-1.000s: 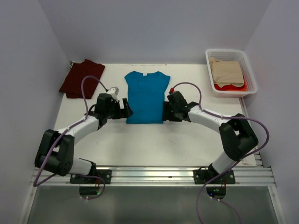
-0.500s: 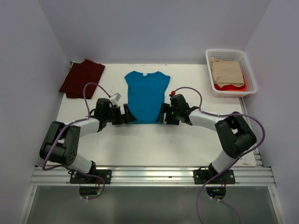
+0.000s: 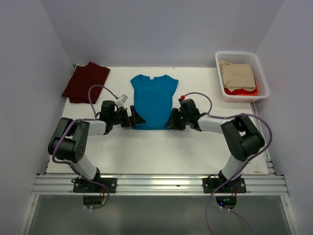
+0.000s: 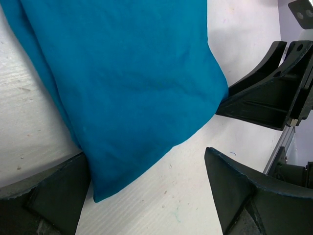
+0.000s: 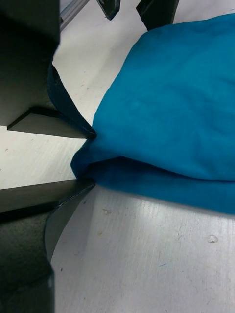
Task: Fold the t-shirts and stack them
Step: Fold the tshirt
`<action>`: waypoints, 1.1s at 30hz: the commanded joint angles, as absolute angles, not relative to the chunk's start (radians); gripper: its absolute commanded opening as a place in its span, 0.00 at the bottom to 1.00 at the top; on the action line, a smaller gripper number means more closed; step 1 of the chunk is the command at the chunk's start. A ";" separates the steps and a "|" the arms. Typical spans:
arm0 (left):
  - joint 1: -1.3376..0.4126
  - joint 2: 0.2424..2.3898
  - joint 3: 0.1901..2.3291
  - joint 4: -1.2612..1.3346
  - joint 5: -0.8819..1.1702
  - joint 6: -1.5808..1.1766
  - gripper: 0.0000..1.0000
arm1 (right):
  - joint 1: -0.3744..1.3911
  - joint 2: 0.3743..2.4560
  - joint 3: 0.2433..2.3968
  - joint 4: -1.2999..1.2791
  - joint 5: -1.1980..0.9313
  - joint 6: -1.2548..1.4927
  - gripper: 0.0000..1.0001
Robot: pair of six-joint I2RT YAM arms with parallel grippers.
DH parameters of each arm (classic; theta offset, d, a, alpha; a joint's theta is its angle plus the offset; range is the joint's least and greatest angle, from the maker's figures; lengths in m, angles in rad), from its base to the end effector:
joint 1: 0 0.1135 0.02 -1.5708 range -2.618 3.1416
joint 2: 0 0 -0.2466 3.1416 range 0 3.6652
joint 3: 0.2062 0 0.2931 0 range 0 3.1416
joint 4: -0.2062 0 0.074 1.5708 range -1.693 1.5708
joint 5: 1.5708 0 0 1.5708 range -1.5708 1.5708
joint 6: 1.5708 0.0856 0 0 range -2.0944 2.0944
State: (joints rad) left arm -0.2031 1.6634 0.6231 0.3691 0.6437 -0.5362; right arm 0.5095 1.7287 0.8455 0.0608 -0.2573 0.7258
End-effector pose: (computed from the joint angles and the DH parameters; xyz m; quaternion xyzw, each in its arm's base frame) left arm 0.3337 -0.1212 0.0533 -0.0060 0.8653 -0.4146 0.2817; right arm 0.3333 0.2111 0.0585 0.0530 0.9228 0.3073 0.2264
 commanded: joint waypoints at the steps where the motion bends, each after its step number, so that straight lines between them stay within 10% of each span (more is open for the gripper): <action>1: -0.199 1.712 0.577 0.204 0.566 -0.512 0.99 | 0.508 1.758 0.833 0.090 -0.268 0.730 0.43; 22: -0.202 1.586 0.480 0.057 0.457 -0.523 0.96 | 0.503 1.726 0.818 0.066 -0.242 0.706 0.29; 33: -0.201 1.753 0.529 0.118 0.522 -0.537 0.36 | 0.502 1.741 0.838 0.058 -0.252 0.696 0.08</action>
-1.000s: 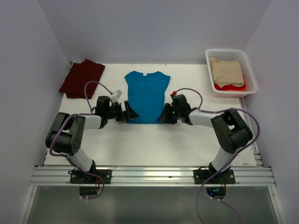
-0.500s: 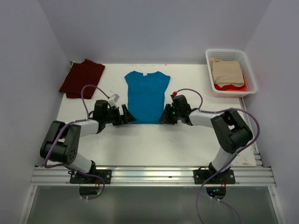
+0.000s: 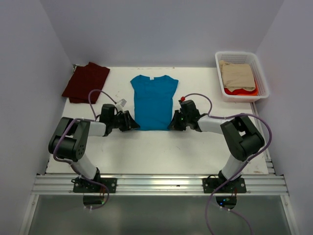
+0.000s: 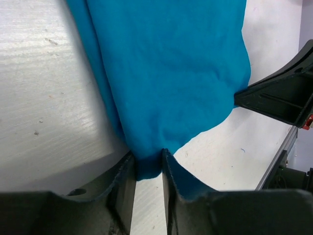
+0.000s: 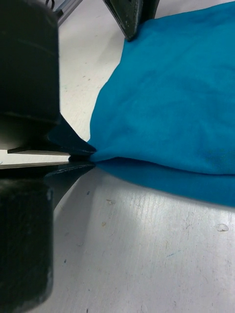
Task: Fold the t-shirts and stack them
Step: Fold the tshirt
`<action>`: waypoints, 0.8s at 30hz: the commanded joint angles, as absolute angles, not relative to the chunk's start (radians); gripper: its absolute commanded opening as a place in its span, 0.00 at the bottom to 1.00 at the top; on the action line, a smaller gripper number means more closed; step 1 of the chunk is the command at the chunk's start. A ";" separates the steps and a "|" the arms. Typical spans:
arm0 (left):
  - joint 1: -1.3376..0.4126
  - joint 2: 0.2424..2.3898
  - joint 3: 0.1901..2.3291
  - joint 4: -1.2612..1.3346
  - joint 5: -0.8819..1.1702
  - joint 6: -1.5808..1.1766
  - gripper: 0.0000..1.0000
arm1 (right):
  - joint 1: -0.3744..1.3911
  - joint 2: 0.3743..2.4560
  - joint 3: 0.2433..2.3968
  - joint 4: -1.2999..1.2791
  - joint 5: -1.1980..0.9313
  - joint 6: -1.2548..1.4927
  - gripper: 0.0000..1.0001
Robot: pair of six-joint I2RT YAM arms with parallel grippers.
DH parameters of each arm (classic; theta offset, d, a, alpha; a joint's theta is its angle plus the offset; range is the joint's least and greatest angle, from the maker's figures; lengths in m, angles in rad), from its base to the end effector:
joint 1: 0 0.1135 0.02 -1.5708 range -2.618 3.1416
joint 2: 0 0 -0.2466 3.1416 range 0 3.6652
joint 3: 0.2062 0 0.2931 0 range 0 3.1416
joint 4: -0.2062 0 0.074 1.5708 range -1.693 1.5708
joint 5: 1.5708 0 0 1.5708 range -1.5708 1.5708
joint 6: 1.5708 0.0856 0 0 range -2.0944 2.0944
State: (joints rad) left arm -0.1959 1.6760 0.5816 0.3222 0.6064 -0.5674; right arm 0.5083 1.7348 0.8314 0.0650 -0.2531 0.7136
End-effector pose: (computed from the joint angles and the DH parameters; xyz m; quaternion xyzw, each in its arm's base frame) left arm 0.3183 -0.1129 0.0306 -0.0483 0.8856 -0.3935 0.2419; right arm 0.3301 0.2085 0.0520 0.0500 0.9260 0.3003 0.2234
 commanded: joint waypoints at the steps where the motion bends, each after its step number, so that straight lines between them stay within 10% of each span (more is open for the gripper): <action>1: -0.202 1.753 0.529 0.121 0.520 -0.538 0.30 | 0.502 1.741 0.838 0.058 -0.252 0.695 0.05; 5: -0.201 1.764 0.525 0.152 0.555 -0.543 0.00 | 0.502 1.732 0.833 0.057 -0.262 0.689 0.00; 24: -0.296 1.067 0.368 -0.141 0.526 -0.643 0.00 | 0.609 1.071 0.634 -0.260 -0.212 0.620 0.00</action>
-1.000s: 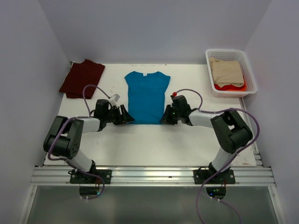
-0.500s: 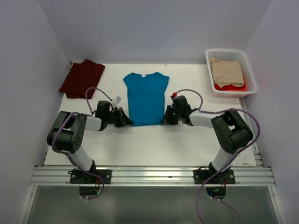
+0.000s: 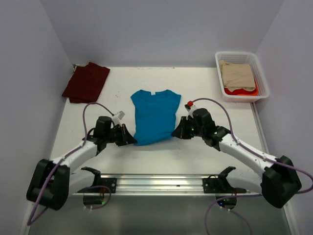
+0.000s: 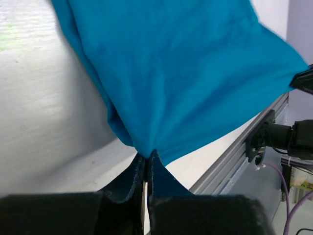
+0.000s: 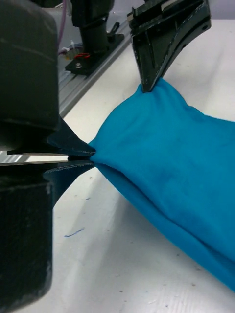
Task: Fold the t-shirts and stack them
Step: Fold the tshirt
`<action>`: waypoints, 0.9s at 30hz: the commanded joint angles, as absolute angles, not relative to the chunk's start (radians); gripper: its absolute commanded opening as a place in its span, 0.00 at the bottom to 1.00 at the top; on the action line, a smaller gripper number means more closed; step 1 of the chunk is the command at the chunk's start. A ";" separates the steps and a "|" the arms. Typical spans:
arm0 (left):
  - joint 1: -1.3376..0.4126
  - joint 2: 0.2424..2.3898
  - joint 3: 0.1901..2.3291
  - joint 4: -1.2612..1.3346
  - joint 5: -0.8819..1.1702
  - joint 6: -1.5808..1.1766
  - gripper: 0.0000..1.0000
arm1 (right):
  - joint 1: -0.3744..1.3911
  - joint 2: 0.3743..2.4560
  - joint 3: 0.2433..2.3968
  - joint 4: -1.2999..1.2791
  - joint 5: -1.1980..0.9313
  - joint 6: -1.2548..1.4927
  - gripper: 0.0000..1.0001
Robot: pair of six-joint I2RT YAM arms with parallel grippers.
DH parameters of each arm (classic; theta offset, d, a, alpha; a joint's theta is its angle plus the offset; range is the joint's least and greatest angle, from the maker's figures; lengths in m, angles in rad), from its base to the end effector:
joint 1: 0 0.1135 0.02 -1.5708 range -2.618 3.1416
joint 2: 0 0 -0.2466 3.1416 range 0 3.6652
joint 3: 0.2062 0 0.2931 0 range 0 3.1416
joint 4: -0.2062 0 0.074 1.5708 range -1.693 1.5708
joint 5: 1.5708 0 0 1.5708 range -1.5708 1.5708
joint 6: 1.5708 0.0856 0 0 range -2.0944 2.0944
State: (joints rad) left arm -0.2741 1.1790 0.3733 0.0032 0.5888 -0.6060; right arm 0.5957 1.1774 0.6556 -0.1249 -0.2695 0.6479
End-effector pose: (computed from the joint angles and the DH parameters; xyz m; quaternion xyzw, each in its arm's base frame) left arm 0.2458 -0.1185 0.0716 -0.0393 0.8930 -0.3962 0.2099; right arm 0.2595 0.2035 0.1560 -0.0367 0.8883 0.3551 0.2890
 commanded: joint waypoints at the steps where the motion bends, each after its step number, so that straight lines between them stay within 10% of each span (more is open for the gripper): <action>1: -0.323 1.025 0.371 -0.168 0.516 -0.656 0.00 | 0.618 1.043 0.632 -0.282 -0.206 0.623 0.00; 12: -0.402 0.634 0.523 -0.500 0.414 -0.762 0.00 | 0.756 0.790 0.664 -0.544 -0.046 0.684 0.00; 27: -0.385 1.018 0.644 -0.160 0.227 -0.591 0.00 | 0.736 1.124 0.897 -0.493 0.308 0.522 0.00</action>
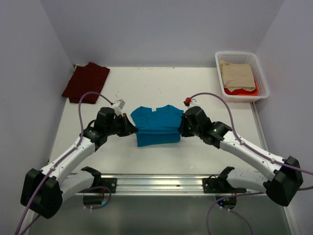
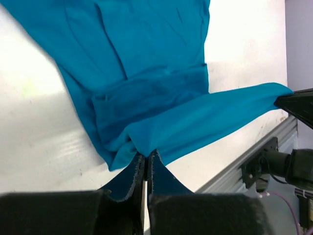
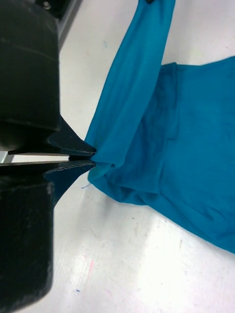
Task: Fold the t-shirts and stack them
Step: Fold the tshirt
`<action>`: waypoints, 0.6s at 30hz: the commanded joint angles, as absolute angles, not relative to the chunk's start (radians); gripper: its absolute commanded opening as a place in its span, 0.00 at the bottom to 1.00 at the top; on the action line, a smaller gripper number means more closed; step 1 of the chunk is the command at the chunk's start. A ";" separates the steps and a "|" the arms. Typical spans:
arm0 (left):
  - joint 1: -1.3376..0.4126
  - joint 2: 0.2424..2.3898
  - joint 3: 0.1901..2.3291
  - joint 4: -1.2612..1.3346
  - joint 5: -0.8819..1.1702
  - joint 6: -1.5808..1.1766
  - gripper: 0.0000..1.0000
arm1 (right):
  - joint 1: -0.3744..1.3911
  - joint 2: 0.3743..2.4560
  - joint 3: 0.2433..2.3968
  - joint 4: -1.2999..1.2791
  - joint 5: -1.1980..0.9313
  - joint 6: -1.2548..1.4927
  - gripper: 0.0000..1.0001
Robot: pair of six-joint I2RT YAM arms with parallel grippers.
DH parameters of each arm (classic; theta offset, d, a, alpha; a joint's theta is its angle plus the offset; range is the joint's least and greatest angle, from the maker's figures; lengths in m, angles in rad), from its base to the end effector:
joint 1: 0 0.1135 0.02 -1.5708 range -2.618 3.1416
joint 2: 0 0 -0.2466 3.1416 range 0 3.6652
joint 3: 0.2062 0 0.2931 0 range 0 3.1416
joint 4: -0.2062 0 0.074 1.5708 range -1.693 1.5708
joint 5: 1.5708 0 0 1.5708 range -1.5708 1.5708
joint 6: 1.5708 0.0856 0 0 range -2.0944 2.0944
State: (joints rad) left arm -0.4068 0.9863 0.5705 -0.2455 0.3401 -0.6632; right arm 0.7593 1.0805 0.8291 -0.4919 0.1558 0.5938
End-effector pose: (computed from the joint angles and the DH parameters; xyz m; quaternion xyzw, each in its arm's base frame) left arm 0.2575 -0.1420 0.1632 -0.0395 0.8877 -0.3515 0.2949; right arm 0.2365 0.2061 0.2105 -0.0443 0.9123 0.1954 0.3572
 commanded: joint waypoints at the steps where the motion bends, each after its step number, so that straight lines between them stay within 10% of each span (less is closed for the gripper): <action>1: -0.377 1.052 0.655 -0.140 0.227 -0.589 0.00 | 0.724 1.144 0.914 -0.482 0.313 0.508 0.00; 18: -0.261 1.561 0.897 0.063 0.227 -0.554 0.00 | 0.532 1.661 1.276 -0.342 0.267 0.396 0.00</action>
State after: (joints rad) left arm -0.3050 1.4647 0.8196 -0.0410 0.2802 -0.6064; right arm 0.5755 1.6024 1.1683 -0.3691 0.2031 0.4427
